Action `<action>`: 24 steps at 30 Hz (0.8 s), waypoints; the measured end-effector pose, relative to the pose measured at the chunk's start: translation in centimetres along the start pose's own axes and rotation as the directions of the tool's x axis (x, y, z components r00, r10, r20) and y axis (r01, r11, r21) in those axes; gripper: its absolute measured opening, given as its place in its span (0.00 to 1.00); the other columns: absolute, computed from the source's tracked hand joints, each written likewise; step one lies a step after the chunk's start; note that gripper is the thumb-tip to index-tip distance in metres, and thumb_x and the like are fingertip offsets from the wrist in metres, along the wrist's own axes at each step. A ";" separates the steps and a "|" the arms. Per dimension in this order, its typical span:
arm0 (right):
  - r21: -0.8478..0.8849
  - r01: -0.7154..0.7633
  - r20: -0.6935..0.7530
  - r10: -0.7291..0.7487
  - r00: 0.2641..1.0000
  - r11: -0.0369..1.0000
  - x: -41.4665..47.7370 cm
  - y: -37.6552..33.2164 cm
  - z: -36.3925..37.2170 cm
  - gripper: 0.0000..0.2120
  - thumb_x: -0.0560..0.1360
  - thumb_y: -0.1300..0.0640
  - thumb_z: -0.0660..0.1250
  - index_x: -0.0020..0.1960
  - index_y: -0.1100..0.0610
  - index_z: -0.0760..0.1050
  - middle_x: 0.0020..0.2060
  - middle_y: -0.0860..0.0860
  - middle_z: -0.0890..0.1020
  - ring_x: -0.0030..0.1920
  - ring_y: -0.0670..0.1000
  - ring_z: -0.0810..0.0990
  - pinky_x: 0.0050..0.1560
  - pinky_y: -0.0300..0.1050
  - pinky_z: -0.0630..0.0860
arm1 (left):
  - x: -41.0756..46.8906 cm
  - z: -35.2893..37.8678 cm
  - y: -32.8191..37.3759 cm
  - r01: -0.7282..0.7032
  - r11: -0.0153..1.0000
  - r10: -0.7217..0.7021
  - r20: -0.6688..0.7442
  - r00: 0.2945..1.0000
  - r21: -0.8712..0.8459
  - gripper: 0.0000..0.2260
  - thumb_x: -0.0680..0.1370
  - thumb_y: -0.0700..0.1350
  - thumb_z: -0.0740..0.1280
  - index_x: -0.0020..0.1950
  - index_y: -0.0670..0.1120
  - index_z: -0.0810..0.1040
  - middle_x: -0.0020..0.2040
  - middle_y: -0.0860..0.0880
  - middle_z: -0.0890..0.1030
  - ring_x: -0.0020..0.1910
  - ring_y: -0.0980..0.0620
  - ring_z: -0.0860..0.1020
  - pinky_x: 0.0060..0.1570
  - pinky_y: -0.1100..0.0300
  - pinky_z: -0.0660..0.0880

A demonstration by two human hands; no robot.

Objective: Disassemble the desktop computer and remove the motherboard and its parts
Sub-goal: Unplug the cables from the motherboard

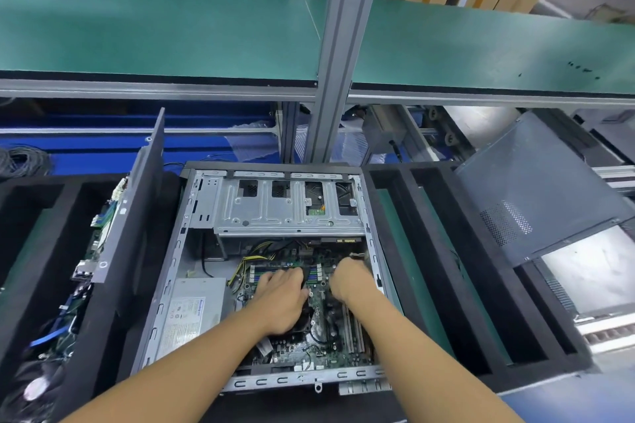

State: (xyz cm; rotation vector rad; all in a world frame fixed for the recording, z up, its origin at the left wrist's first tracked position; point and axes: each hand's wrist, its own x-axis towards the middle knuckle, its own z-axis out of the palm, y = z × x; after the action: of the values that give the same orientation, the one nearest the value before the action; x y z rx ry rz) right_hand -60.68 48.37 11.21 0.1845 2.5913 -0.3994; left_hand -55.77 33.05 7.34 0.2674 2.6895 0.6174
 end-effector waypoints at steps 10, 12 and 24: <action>0.566 0.405 -0.238 -0.329 0.914 0.718 -3.1 0.7 -1.6 0.16 0.84 0.48 0.56 0.42 0.56 0.71 0.33 0.45 0.75 0.32 0.39 0.71 0.35 0.39 0.67 | -0.3 -4.1 0.9 -0.104 0.825 -0.013 -0.203 0.979 -0.556 0.09 0.80 0.52 0.66 0.42 0.51 0.77 0.36 0.54 0.74 0.37 0.57 0.73 0.42 0.61 0.68; 0.650 0.427 -0.253 -0.351 0.902 0.628 -3.6 0.7 -2.5 0.13 0.84 0.48 0.57 0.44 0.53 0.72 0.34 0.40 0.77 0.33 0.36 0.73 0.35 0.32 0.67 | -0.8 -5.2 1.5 -0.128 0.761 -0.006 -0.204 0.979 -0.636 0.13 0.79 0.55 0.68 0.37 0.50 0.74 0.33 0.50 0.74 0.35 0.59 0.73 0.37 0.67 0.66; 0.784 0.472 -0.246 -0.496 0.833 0.403 -6.2 1.6 -6.0 0.28 0.72 0.43 0.71 0.69 0.38 0.63 0.58 0.44 0.78 0.54 0.41 0.80 0.51 0.31 0.74 | 0.2 -10.1 9.1 -0.091 -0.002 -0.108 -0.090 0.990 -0.996 0.10 0.79 0.47 0.68 0.58 0.46 0.75 0.49 0.43 0.83 0.43 0.46 0.82 0.41 0.51 0.81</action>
State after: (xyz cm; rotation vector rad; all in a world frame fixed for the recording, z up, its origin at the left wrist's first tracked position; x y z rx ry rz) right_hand -57.77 51.42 18.88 -0.2958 2.1438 -1.8360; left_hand -59.00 37.30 19.88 -0.2460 1.5364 2.4232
